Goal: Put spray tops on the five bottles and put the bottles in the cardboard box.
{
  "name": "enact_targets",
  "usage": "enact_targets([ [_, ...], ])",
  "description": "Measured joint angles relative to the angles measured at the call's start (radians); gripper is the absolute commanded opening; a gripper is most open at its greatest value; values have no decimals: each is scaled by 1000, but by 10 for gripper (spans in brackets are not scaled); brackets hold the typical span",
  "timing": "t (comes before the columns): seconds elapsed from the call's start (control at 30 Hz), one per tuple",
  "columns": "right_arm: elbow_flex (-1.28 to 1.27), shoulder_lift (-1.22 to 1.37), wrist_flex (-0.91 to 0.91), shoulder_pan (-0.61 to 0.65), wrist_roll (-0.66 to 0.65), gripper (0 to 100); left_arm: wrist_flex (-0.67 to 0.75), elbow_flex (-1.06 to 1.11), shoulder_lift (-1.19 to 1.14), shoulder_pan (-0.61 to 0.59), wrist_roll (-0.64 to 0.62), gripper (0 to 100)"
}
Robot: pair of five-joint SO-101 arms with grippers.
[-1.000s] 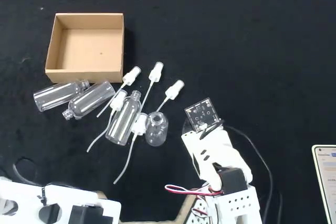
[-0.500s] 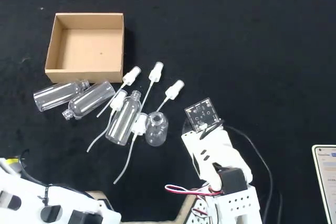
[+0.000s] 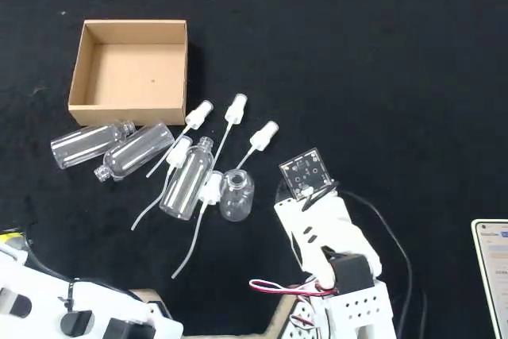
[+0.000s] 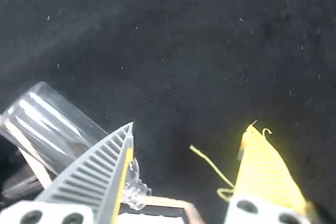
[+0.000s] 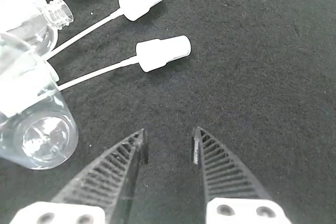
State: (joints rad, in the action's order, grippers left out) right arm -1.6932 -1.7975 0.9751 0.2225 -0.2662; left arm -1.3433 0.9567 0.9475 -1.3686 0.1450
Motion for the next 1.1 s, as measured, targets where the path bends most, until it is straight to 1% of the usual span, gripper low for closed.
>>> enact_targets([
  [0.07,0,0,0,0,0,145,-11,0,-11,-14,-20,310],
  [0.13,0,0,0,0,0,145,-54,-23,-55,-12,-26,310],
  [0.2,0,0,0,0,0,145,-104,-84,-137,-9,-28,310],
  [0.3,0,0,0,0,0,145,-181,-239,-318,-14,-31,310],
  [0.4,0,0,0,0,0,145,-290,-408,-509,-83,-31,310],
  [0.47,0,0,0,0,0,145,-311,-508,-595,-133,-31,310],
  [0.53,0,0,0,0,0,145,-328,-562,-637,-161,-31,310],
  [0.63,0,0,0,0,0,145,-336,-555,-651,-166,-2,310],
  [0.73,0,0,0,0,0,145,-336,-502,-651,-166,17,307],
  [0.87,0,0,0,0,0,145,-281,-485,-651,-166,0,217],
  [0.97,0,0,0,0,0,145,-239,-485,-651,-166,-31,230],
  [1.1,0,0,0,0,0,145,-192,-468,-651,-166,-32,232],
])
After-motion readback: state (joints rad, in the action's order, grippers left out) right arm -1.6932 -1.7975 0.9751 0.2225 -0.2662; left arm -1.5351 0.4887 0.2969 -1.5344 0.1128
